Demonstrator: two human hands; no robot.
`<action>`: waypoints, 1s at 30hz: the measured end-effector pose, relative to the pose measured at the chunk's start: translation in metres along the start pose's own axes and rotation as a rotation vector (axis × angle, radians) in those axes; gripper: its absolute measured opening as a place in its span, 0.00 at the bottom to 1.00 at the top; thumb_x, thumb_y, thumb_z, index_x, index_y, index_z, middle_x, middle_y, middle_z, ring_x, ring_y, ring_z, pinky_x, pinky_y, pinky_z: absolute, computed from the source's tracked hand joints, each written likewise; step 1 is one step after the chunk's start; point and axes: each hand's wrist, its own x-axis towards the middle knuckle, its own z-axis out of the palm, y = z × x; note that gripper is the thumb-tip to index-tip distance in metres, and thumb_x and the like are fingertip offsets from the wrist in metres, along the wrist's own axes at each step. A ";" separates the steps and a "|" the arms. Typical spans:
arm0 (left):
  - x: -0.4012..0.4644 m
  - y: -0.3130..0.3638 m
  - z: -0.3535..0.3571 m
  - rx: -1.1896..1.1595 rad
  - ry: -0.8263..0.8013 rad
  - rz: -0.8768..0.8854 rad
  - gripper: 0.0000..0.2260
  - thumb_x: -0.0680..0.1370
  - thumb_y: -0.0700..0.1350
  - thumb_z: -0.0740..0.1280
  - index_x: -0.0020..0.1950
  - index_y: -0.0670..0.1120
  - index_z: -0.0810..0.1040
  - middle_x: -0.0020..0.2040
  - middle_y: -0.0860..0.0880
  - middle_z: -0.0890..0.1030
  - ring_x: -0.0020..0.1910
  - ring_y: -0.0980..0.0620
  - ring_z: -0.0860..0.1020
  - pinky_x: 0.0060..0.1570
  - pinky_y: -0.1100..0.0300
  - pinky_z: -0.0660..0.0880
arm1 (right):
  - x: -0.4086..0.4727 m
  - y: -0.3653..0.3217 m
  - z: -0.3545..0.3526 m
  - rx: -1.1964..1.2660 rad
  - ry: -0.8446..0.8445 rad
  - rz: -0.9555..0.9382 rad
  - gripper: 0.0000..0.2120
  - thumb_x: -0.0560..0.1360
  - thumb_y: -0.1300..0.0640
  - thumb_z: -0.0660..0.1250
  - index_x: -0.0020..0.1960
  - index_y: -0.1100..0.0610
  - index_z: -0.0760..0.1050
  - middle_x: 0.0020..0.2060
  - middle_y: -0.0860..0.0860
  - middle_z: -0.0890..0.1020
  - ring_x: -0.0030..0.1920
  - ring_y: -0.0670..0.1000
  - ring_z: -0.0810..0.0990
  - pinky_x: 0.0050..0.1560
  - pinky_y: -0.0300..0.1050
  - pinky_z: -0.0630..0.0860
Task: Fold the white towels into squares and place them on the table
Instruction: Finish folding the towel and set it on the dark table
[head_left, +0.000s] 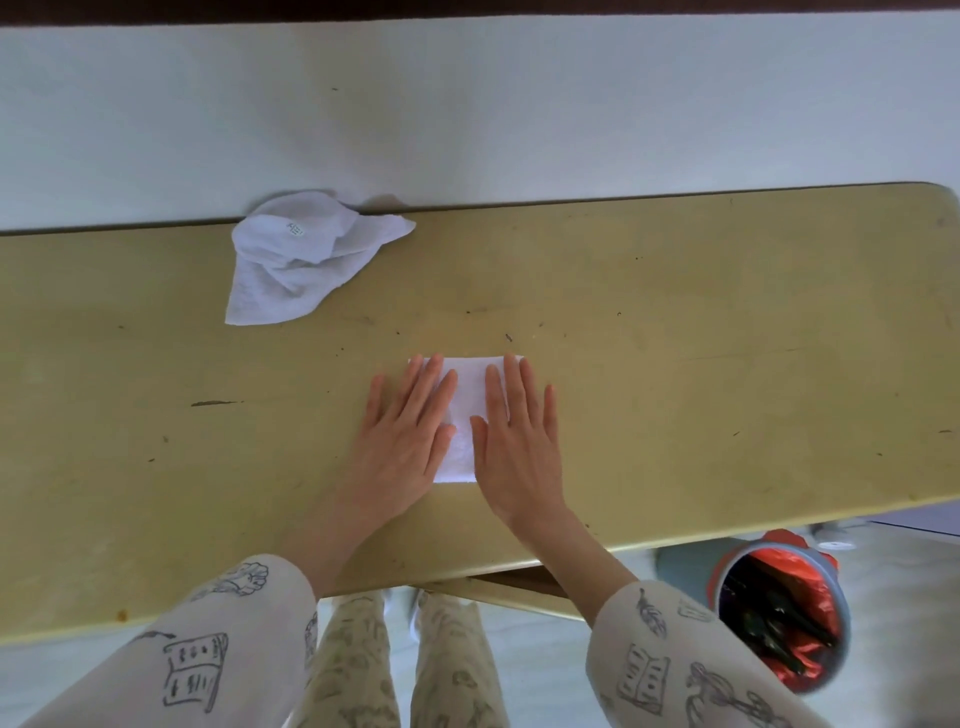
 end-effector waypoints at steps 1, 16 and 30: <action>-0.001 -0.001 0.003 0.020 -0.008 0.006 0.24 0.80 0.52 0.48 0.74 0.43 0.56 0.75 0.42 0.59 0.74 0.45 0.56 0.69 0.40 0.59 | 0.001 0.001 0.005 0.003 -0.017 0.008 0.23 0.79 0.51 0.48 0.70 0.62 0.60 0.70 0.60 0.68 0.71 0.57 0.64 0.70 0.54 0.56; -0.023 0.028 -0.012 0.043 0.051 -0.177 0.22 0.75 0.52 0.55 0.62 0.43 0.75 0.59 0.43 0.76 0.54 0.42 0.75 0.58 0.47 0.67 | -0.021 0.022 -0.011 0.498 0.060 0.241 0.22 0.79 0.57 0.56 0.72 0.60 0.62 0.73 0.56 0.62 0.72 0.53 0.60 0.70 0.43 0.57; -0.041 0.052 -0.008 -0.130 -0.041 -0.032 0.28 0.70 0.50 0.71 0.67 0.46 0.67 0.68 0.45 0.69 0.64 0.44 0.68 0.57 0.47 0.72 | -0.039 0.014 -0.039 0.754 -0.053 0.931 0.19 0.76 0.54 0.63 0.63 0.64 0.68 0.59 0.57 0.72 0.53 0.55 0.74 0.55 0.49 0.72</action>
